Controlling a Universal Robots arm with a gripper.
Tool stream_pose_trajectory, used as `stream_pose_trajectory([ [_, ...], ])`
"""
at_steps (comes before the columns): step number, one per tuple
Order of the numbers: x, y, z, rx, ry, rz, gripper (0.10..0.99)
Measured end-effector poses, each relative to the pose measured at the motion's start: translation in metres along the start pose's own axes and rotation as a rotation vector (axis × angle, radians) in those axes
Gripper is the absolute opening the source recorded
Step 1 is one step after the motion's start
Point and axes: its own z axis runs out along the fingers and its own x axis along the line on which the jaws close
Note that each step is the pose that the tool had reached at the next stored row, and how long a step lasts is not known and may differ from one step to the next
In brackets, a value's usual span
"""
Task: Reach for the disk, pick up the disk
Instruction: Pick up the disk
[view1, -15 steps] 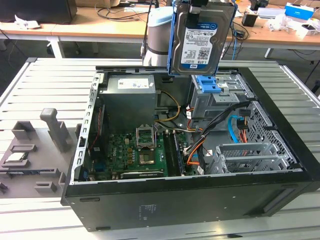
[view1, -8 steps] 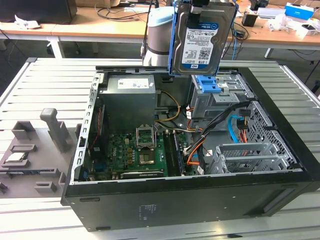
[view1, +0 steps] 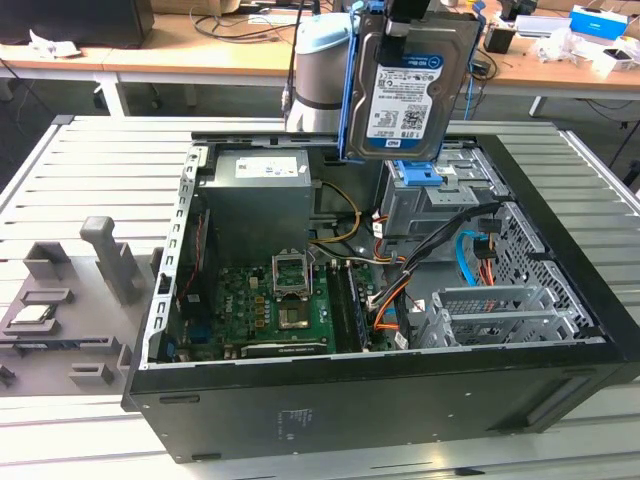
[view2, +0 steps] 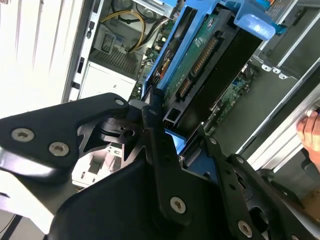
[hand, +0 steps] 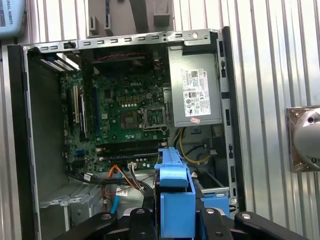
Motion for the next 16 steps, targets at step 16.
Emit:
stream_pose_trajectory([
  [16, 0.0265, -0.0021, 0.0004, 0.0, 0.0, 0.0, 0.365],
])
